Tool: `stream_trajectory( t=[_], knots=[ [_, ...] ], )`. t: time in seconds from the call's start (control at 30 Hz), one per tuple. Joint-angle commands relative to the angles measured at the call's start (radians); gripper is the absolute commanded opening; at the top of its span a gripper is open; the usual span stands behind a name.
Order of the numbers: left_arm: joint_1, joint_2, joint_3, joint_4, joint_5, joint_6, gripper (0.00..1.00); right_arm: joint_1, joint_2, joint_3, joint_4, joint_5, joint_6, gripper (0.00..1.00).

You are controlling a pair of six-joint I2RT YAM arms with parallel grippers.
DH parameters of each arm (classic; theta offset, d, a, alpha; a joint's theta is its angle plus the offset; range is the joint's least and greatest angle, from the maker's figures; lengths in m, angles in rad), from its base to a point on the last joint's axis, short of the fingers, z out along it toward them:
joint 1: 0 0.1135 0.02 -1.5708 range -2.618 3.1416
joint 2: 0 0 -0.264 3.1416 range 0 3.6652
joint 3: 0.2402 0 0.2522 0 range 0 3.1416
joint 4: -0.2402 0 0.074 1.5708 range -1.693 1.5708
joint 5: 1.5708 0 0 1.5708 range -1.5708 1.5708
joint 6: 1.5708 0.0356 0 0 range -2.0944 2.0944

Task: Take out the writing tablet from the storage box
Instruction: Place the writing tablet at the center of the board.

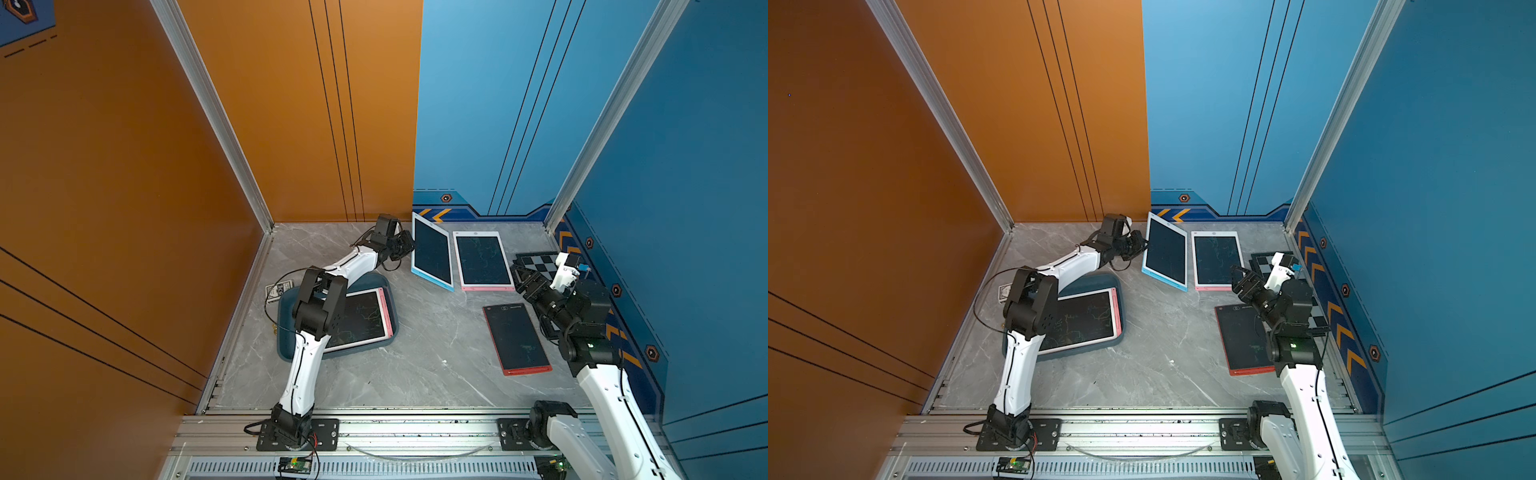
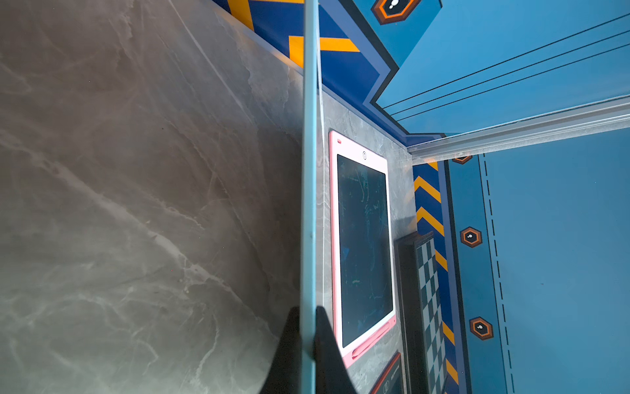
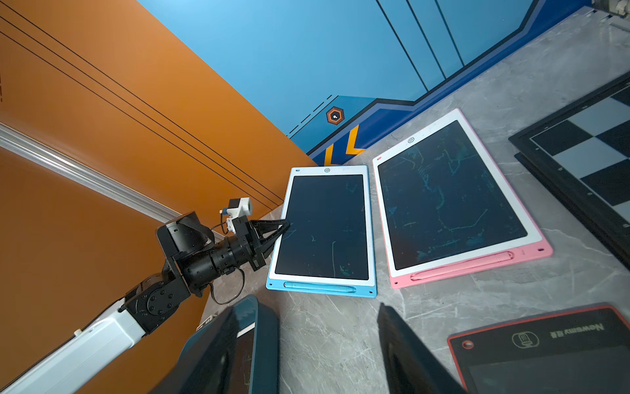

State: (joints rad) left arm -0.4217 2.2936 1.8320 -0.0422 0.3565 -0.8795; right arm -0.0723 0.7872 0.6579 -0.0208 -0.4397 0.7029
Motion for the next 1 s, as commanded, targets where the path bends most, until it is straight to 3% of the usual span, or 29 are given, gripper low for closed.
stream_trajectory(
  t=[0.0, 0.23, 0.7, 0.9, 0.97],
  knots=[
    [-0.015, 0.045, 0.01, -0.091, -0.01, 0.023, 0.04, -0.005, -0.015, -0.005, -0.031, 0.021, -0.019, 0.67],
    [-0.013, 0.046, 0.048, -0.197, -0.045, 0.062, 0.15, -0.005, -0.017, -0.009, -0.033, 0.022, -0.019, 0.67],
    [-0.011, 0.035, 0.019, -0.214, -0.115, 0.042, 0.17, -0.005, -0.014, -0.012, -0.033, 0.022, -0.014, 0.66],
    [0.0, 0.031, 0.031, -0.239, -0.137, 0.055, 0.53, -0.006, -0.013, -0.012, -0.033, 0.022, -0.008, 0.66],
    [0.006, 0.032, 0.045, -0.249, -0.139, 0.064, 0.59, -0.003, -0.013, -0.014, -0.033, 0.021, -0.004, 0.66]
  ],
)
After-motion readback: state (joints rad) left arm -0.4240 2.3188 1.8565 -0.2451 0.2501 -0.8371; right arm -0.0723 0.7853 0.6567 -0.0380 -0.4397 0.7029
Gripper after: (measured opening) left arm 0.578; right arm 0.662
